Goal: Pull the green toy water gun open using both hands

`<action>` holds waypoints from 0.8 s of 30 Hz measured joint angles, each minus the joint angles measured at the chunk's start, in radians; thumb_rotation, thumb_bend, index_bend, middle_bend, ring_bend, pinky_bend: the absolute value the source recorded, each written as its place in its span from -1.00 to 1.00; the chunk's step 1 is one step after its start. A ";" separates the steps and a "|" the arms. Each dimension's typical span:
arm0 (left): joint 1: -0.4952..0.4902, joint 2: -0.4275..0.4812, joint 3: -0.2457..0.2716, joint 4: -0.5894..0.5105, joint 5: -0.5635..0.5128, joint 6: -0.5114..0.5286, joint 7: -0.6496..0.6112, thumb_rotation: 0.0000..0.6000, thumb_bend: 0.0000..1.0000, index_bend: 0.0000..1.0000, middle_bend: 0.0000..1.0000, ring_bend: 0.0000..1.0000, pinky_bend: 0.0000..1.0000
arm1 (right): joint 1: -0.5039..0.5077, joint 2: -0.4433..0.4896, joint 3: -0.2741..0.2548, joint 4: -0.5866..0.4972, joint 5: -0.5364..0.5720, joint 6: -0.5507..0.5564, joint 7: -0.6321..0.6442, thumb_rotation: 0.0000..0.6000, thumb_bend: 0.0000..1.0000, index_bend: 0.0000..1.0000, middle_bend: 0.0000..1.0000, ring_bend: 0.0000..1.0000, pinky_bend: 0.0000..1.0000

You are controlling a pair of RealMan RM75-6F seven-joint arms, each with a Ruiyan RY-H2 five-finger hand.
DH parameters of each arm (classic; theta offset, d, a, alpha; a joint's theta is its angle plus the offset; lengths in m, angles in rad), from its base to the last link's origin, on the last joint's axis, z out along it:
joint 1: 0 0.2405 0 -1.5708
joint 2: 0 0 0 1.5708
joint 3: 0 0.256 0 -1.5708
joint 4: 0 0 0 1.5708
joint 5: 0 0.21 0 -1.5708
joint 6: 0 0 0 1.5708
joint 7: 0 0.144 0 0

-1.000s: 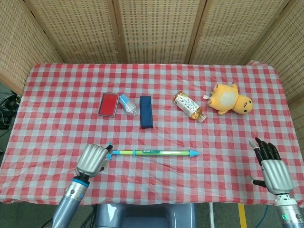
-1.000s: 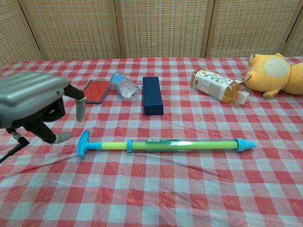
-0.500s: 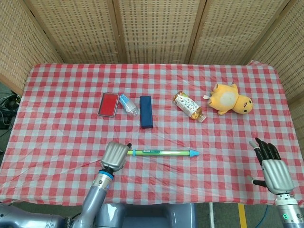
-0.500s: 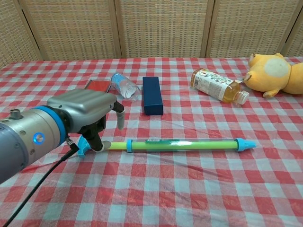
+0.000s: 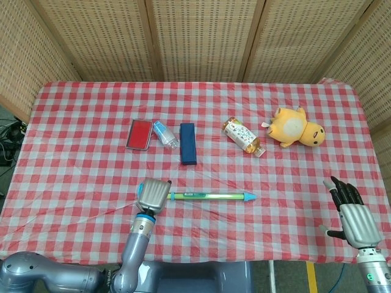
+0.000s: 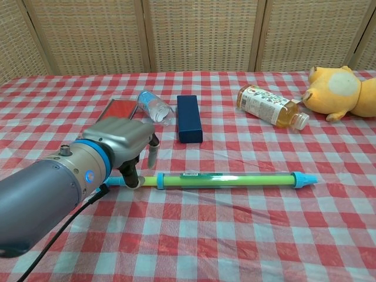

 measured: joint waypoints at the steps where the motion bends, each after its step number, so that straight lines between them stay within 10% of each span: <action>1: -0.004 -0.004 0.003 0.008 -0.001 0.003 -0.006 1.00 -0.29 -0.10 0.91 0.72 0.48 | 0.000 -0.001 0.000 0.000 0.000 0.001 0.001 1.00 -0.76 -1.00 -1.00 -1.00 -1.00; 24: -0.019 -0.011 0.046 0.127 -0.032 0.010 -0.075 1.00 -0.29 -0.07 0.91 0.72 0.48 | -0.006 0.007 -0.003 -0.005 -0.014 0.016 0.026 1.00 -0.76 -1.00 -1.00 -1.00 -1.00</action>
